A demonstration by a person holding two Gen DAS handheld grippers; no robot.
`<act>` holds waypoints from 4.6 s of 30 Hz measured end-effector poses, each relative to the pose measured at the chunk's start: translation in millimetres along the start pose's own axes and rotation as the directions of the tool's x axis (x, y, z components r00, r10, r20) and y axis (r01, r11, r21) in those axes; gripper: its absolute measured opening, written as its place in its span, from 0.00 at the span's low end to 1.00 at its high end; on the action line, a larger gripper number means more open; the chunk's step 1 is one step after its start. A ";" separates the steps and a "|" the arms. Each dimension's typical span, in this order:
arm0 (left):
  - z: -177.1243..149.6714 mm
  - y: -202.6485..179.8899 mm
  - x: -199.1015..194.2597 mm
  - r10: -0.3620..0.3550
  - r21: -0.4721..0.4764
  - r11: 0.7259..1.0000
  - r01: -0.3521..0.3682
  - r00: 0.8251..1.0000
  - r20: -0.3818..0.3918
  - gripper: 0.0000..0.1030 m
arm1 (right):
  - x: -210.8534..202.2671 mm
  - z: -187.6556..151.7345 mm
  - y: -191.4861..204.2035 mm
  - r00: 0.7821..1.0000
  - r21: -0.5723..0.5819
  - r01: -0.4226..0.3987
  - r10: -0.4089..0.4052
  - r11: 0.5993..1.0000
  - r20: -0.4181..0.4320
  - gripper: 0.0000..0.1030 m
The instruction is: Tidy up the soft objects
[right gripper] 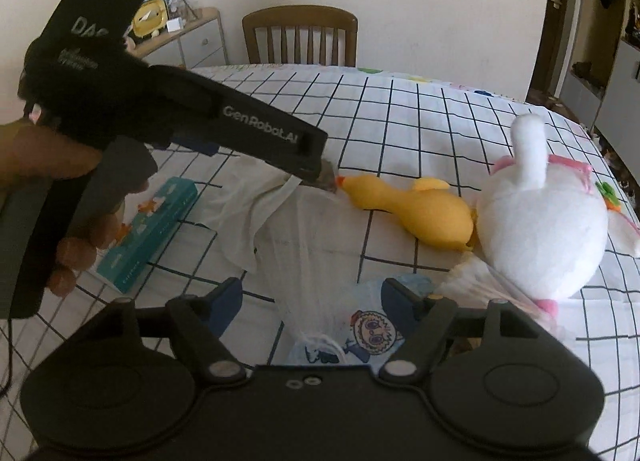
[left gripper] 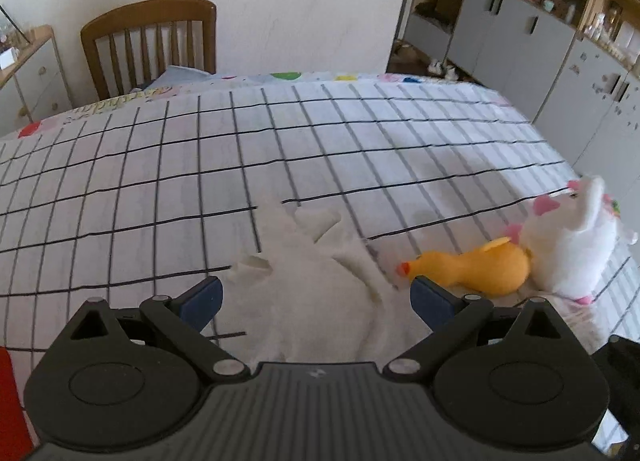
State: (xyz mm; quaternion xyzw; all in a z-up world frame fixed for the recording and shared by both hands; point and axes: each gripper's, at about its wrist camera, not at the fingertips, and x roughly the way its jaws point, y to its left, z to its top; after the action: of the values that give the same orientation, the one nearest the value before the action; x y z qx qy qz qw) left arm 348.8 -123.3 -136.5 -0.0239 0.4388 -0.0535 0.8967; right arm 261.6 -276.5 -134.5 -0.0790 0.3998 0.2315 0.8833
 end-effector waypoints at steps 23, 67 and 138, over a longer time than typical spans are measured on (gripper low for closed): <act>-1.0 13.1 18.5 -0.048 0.015 0.999 0.049 0.998 -0.040 0.32 | 20.8 -1.8 8.5 0.998 -0.053 0.065 -0.067 0.996 -0.022 0.27; -45.1 86.2 -189.7 0.009 -0.063 0.998 0.003 0.982 0.188 0.15 | -114.8 36.9 90.6 0.974 -0.005 -0.109 0.108 0.994 0.198 0.09; -131.1 247.1 -181.1 0.245 -0.299 0.920 -0.255 0.967 -0.070 0.19 | 40.2 91.9 277.2 0.948 -0.276 -0.315 0.285 0.908 -0.144 0.38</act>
State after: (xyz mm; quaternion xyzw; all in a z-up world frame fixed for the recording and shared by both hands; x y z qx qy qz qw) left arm 153.5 143.8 -97.1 -0.1050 0.4552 0.1295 0.8747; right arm 215.3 11.3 -90.4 -0.1591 0.4119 0.4174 0.7942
